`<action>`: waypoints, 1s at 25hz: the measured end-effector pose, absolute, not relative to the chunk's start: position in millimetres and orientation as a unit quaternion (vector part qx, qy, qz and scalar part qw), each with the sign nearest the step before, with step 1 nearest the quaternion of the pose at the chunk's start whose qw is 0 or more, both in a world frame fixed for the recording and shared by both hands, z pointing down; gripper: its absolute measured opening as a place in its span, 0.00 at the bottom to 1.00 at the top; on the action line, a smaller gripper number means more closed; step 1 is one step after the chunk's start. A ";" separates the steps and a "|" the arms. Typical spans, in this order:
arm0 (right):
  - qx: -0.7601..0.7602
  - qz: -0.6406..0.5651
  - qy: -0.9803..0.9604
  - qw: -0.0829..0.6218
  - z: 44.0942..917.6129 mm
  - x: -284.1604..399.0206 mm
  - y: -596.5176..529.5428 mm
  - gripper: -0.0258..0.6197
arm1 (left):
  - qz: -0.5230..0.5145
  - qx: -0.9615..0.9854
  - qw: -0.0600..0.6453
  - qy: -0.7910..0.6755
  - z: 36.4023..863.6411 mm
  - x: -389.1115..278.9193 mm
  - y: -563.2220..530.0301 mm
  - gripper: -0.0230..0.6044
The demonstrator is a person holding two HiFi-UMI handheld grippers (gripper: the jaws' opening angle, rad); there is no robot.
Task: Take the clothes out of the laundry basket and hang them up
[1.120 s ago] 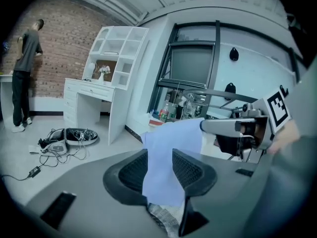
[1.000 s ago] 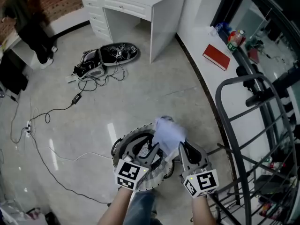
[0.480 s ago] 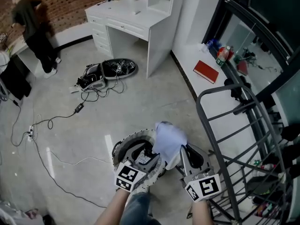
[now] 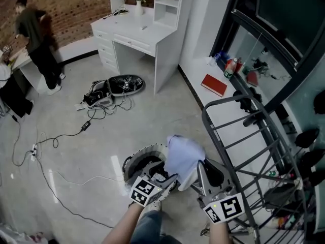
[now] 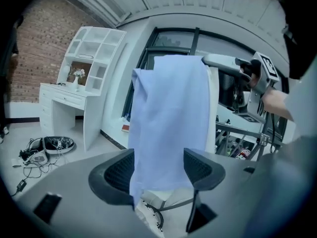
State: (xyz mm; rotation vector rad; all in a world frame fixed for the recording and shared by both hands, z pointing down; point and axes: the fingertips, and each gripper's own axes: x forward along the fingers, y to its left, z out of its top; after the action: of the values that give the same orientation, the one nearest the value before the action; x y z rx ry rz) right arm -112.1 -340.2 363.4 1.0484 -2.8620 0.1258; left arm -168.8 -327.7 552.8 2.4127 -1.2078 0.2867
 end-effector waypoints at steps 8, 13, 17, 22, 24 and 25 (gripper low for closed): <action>0.368 0.044 -0.928 0.033 354.7 -84.3 -320.4 0.10 | 0.111 0.886 0.199 -0.404 547.0 -138.9 -320.4 0.25; 0.393 0.047 -0.918 0.027 351.5 -64.7 -314.6 0.10 | 0.110 0.894 0.187 -0.392 539.9 -126.3 -317.3 0.10; 0.417 0.048 -0.907 0.022 349.5 -44.6 -307.7 0.10 | 0.113 0.896 0.181 -0.388 533.2 -118.6 -315.1 0.09; 0.457 0.051 -0.888 0.017 348.6 -18.0 -296.1 0.10 | 0.106 0.894 0.164 -0.403 508.3 -127.5 -317.4 0.09; 0.473 0.052 -0.879 0.017 348.5 -6.2 -288.0 0.10 | 0.098 0.894 0.148 -0.412 490.4 -133.0 -316.8 0.09; 0.481 0.052 -0.875 0.016 348.4 0.0 -283.7 0.09 | 0.094 0.894 0.139 -0.416 480.2 -134.9 -316.8 0.09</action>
State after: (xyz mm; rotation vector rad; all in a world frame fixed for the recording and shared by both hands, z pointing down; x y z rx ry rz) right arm 0.0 -283.7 348.4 1.4950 -2.7224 0.1627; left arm -134.9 -316.8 480.2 2.5834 -1.2022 0.2726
